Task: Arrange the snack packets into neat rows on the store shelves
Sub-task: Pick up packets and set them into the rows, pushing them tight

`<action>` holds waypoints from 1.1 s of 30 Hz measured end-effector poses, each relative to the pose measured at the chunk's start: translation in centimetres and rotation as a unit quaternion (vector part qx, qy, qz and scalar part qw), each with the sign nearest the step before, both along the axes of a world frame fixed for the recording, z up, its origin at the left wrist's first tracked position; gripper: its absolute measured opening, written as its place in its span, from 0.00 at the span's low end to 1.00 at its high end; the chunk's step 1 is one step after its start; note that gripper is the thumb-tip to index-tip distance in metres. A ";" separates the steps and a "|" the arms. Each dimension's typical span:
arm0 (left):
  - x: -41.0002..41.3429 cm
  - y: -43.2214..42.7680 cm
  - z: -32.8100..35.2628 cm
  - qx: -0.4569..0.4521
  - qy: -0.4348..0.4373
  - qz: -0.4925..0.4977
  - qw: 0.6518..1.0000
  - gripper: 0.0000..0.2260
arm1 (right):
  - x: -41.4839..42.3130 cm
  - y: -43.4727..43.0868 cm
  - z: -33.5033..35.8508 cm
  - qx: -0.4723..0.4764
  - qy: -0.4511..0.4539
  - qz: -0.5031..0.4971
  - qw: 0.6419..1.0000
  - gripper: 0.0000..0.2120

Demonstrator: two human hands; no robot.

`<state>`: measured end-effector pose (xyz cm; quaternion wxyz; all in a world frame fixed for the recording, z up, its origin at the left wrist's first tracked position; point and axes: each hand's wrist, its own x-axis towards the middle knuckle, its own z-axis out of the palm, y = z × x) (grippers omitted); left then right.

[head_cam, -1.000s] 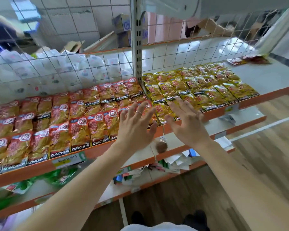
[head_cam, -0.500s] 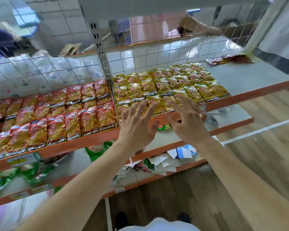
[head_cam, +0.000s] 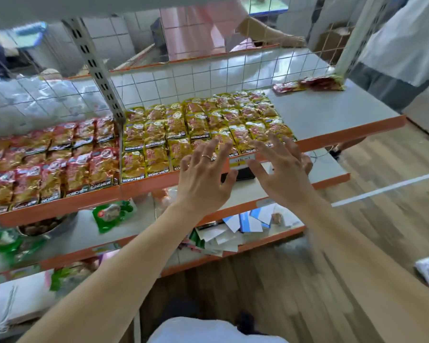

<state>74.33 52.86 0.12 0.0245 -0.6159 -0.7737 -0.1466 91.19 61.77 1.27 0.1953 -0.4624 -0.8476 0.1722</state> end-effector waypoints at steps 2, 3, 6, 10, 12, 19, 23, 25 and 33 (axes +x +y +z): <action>0.2 0.5 -0.1 0.002 0.004 0.001 1.000 0.29 | 0.1 0.6 -0.3 -0.002 0.000 0.002 1.000 0.23; 0.1 0.8 -0.2 0.001 0.005 0.003 1.000 0.29 | 0.0 0.8 -0.5 -0.002 -0.002 0.003 1.000 0.24; -0.4 1.6 -0.6 0.000 0.010 0.006 1.000 0.30 | -0.4 2.0 -0.9 -0.019 -0.005 0.001 1.000 0.25; -1.3 4.0 -1.3 -0.002 0.000 0.003 1.000 0.28 | -0.5 4.9 -0.9 -0.026 -0.004 -0.017 1.000 0.26; -1.5 5.8 -1.4 0.003 -0.014 0.002 1.000 0.27 | -0.5 6.3 -0.6 -0.026 -0.010 -0.022 0.999 0.26; -2.0 12.0 -1.8 0.032 -0.028 -0.020 0.999 0.30 | -1.5 10.2 -0.7 -0.013 -0.045 -0.019 0.999 0.26; -2.3 14.3 -2.6 0.044 -0.040 -0.027 0.998 0.29 | -1.9 11.7 -1.6 -0.029 -0.059 -0.028 0.997 0.29; -2.4 15.2 -3.0 0.035 -0.041 -0.031 0.998 0.31 | -1.7 12.6 -2.1 -0.031 -0.058 -0.036 0.997 0.26; -0.3 19.7 -3.2 0.009 -0.029 -0.062 0.998 0.30 | 0.2 17.0 -2.4 -0.041 -0.043 -0.057 0.997 0.24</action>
